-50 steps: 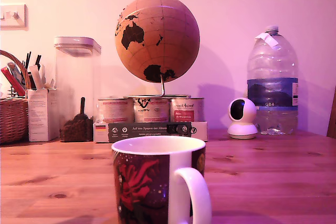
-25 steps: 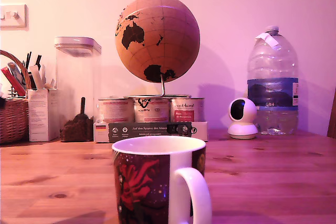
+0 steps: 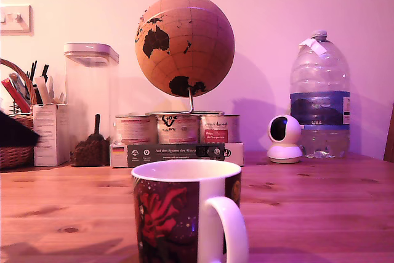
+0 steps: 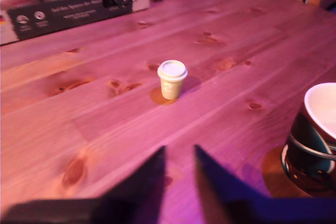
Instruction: Pick up the coffee capsules from the table one by one and drop them inside the nearest coffee cup
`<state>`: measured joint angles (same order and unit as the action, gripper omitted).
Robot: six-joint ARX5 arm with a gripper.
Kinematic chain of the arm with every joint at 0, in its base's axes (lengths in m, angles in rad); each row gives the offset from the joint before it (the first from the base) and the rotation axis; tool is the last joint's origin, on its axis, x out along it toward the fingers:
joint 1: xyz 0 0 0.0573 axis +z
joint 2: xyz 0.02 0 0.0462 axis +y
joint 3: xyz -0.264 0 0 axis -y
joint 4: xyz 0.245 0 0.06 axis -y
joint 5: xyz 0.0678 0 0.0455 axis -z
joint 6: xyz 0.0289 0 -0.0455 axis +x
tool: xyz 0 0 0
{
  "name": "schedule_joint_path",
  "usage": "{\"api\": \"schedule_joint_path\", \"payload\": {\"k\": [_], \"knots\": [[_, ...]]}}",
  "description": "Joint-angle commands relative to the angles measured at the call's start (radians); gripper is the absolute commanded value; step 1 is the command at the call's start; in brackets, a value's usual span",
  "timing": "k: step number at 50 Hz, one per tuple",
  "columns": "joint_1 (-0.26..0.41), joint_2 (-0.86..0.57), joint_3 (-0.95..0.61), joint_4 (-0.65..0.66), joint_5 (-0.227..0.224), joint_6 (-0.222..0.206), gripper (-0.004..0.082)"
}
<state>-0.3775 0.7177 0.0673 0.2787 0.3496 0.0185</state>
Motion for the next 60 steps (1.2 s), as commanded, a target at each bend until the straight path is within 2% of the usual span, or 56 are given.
{"api": "schedule_joint_path", "payload": {"k": [1, 7, 31, 45, 60], "knots": [[-0.009, 0.033, -0.017, 0.044, -0.016, 0.009, 0.0524], [-0.019, 0.11, -0.017, 0.109, -0.041, 0.012, 0.0525], [-0.054, 0.403, -0.017, 0.418, -0.043, 0.02, 0.0518], [-0.082, 0.586, -0.016, 0.612, -0.045, 0.041, 0.0518], [-0.084, 0.769, -0.013, 0.821, -0.045, 0.043, 0.0518]]}}
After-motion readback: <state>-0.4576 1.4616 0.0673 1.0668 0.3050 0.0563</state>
